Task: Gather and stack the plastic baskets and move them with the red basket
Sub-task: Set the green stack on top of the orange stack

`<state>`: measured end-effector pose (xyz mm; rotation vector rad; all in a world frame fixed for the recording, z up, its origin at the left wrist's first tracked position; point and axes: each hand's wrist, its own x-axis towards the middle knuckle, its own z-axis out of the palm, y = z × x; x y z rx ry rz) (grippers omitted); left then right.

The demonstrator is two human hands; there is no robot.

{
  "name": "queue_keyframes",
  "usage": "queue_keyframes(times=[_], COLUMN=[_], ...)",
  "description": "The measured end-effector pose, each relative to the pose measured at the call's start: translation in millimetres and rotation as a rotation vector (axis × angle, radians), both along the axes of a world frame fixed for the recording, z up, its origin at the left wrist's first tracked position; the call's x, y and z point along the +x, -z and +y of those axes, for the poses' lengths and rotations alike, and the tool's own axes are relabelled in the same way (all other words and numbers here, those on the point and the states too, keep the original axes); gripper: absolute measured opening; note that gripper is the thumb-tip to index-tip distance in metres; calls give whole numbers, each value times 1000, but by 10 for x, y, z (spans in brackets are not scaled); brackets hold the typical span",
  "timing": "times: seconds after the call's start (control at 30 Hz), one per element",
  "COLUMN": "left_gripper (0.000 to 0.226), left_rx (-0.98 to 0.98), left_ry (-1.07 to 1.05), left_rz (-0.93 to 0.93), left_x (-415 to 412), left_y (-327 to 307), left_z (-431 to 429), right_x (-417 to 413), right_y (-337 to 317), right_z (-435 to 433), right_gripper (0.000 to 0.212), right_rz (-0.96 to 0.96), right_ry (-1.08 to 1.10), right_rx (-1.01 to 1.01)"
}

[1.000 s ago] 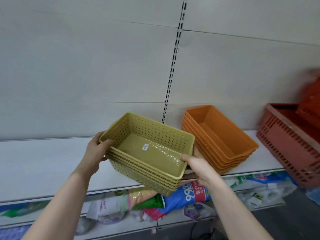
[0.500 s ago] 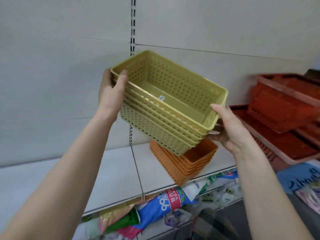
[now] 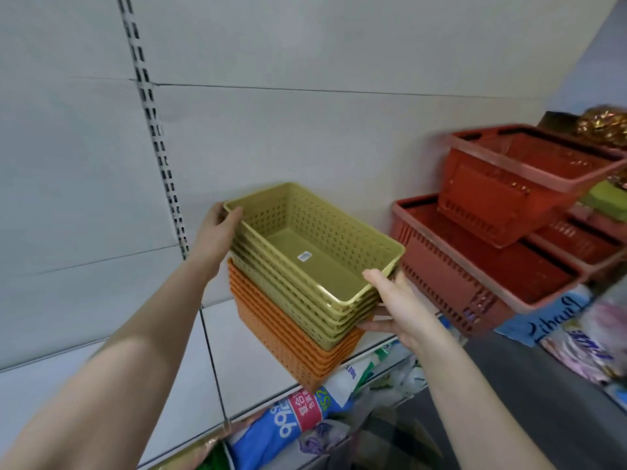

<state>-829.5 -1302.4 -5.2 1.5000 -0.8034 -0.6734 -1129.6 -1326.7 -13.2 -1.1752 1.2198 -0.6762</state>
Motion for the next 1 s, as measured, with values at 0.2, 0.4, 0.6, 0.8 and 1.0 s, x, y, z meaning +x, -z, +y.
queue_keyframes(times=[0.2, 0.4, 0.6, 0.8, 1.0], left_gripper=[36, 42, 58, 36, 31], left_rx=[0, -85, -147, -137, -86], left_ry=[-42, -85, 36, 7, -111], left_rz=[-114, -99, -316, -426, -451], left_x=[-61, -92, -31, -34, -184], left_y=[274, 437, 485, 424, 357], left_z=[166, 439, 452, 400, 404], right_x=[-19, 99, 270, 383, 279], right_y=[110, -92, -39, -64, -140], right_z=[-283, -594, -512, -843, -910], right_gripper=[71, 58, 62, 53, 49], right_rz=[355, 32, 529, 367, 347], right_ry=[121, 248, 84, 143, 38], right_rx=[-159, -157, -278, -292, -247])
